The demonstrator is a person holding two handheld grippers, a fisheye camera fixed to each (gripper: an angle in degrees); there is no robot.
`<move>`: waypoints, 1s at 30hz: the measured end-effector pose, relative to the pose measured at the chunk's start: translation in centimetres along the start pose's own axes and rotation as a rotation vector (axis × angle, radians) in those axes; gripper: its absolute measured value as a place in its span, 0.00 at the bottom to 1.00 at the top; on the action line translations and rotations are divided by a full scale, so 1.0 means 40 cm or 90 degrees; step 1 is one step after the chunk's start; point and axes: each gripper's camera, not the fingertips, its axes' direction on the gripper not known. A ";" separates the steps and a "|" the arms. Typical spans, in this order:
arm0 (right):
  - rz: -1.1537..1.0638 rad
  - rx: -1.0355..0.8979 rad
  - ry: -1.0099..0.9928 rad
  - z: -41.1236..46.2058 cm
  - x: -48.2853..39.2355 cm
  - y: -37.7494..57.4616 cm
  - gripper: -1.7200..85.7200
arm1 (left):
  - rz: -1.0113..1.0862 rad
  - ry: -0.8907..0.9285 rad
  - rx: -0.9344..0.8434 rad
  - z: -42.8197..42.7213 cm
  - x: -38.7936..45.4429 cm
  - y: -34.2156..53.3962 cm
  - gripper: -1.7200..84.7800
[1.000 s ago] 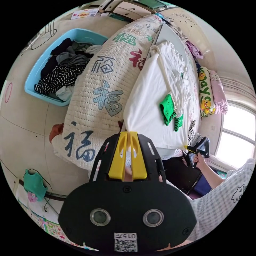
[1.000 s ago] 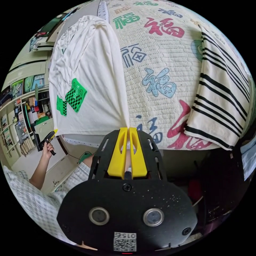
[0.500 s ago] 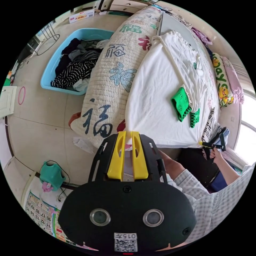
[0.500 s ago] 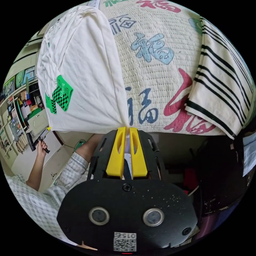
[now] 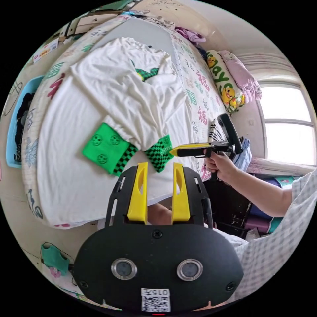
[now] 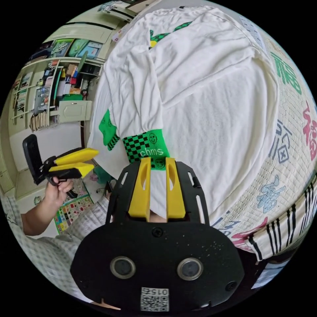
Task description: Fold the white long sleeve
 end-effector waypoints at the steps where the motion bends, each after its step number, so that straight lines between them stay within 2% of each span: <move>1: 0.005 -0.006 0.011 0.006 -0.002 -0.006 0.07 | 0.009 -0.010 -0.008 0.033 0.028 -0.011 0.16; 3: 0.020 -0.016 0.011 0.002 0.004 -0.013 0.05 | 0.028 -0.016 -0.026 0.076 0.059 -0.021 0.18; 11: 0.020 0.062 -0.246 -0.122 -0.002 -0.041 0.02 | 0.120 -0.148 -0.003 0.123 0.127 -0.040 0.22; 14: 0.001 0.077 -0.324 -0.134 -0.053 -0.081 0.02 | 0.086 -0.111 0.033 0.104 0.106 -0.045 0.20; 16: -0.036 0.074 -0.328 -0.130 -0.114 -0.109 0.02 | 0.049 -0.095 0.062 0.084 0.077 -0.036 0.18; 18: -0.088 0.064 -0.311 -0.126 -0.183 -0.134 0.03 | 0.015 -0.084 0.092 0.054 0.037 -0.018 0.12; 20: -0.135 0.104 -0.250 -0.144 -0.249 -0.149 0.04 | -0.004 -0.061 0.130 -0.004 -0.028 0.020 0.05; 21: -0.144 0.119 -0.218 -0.150 -0.264 -0.150 0.04 | -0.011 -0.065 0.139 -0.023 -0.047 0.032 0.04; 23: -0.144 0.164 -0.053 -0.152 -0.319 -0.160 0.08 | -0.035 -0.102 0.169 -0.119 -0.137 0.081 0.03; 24: -0.149 0.165 -0.031 -0.143 -0.332 -0.165 0.08 | -0.041 -0.109 0.178 -0.148 -0.163 0.095 0.02; 30: -0.241 0.018 0.056 0.122 -0.503 -0.258 0.17 | -0.102 -0.123 0.234 -0.401 -0.434 0.173 0.02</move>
